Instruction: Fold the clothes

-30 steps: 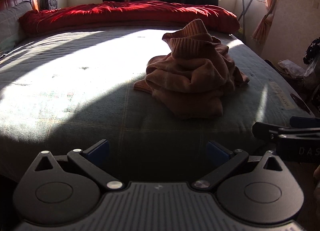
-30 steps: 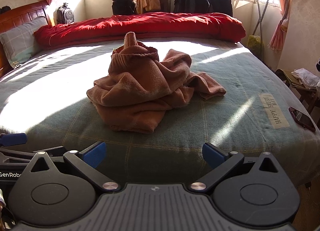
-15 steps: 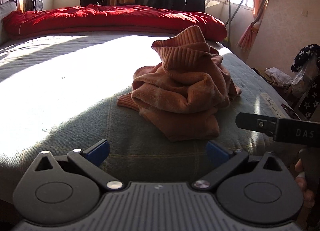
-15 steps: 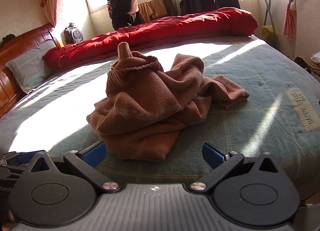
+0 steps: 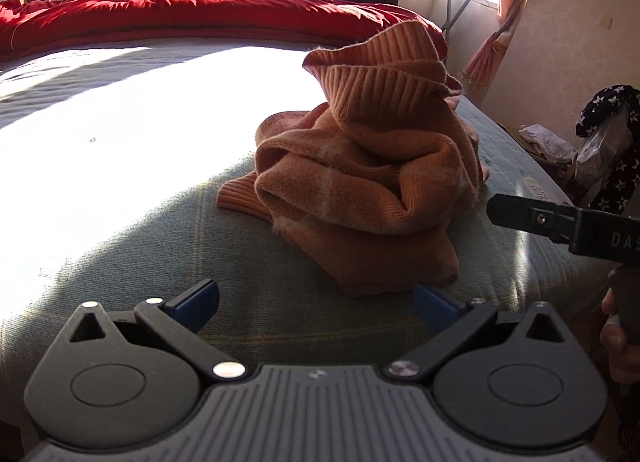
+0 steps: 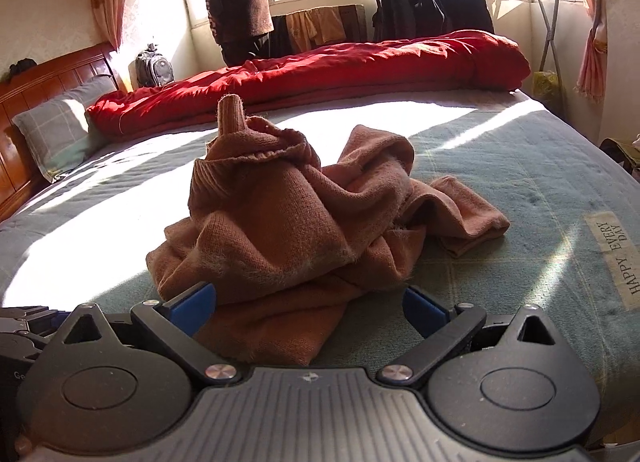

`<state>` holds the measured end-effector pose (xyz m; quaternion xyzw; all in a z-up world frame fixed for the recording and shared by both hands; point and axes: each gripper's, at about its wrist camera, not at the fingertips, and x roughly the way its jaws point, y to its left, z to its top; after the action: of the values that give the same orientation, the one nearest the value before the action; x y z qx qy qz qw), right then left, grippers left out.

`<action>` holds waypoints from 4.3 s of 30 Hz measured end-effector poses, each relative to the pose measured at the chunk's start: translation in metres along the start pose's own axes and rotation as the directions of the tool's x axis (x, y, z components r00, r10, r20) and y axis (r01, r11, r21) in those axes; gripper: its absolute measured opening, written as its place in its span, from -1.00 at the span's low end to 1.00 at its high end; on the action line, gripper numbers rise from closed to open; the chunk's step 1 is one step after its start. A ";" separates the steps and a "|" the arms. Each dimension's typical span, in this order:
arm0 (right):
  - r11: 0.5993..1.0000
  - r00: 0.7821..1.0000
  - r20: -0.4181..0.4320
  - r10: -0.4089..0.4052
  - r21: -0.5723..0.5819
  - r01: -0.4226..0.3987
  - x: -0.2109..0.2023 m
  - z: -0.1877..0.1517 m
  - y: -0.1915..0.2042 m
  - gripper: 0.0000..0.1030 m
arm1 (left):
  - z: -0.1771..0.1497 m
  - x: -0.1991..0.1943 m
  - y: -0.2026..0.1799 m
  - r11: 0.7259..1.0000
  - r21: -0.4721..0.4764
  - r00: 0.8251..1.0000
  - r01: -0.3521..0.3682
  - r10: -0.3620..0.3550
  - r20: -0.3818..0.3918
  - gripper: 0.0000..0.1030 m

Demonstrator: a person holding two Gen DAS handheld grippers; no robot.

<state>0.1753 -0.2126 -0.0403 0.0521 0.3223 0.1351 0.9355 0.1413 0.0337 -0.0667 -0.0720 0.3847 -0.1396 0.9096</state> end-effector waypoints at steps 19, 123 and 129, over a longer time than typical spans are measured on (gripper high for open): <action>0.991 1.000 -0.010 -0.015 -0.135 0.014 0.017 0.005 0.007 0.70 | 0.013 0.016 0.001 1.000 -0.004 1.000 -0.003 0.003 0.022 0.99; 0.962 0.986 0.050 0.158 -0.235 -0.142 0.030 0.070 -0.018 0.49 | 0.100 0.013 0.013 0.909 0.417 0.999 0.027 -0.041 0.025 -0.81; 0.939 0.976 0.040 0.213 -0.283 -0.194 0.068 0.100 -0.010 0.65 | 0.094 0.015 0.006 0.900 0.426 0.995 0.089 -0.100 0.004 -0.32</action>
<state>0.2909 -0.2040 -0.0037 -0.0415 0.2600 0.2729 0.9253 0.2201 0.0375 -0.0129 0.1077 0.3293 -0.2632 0.9004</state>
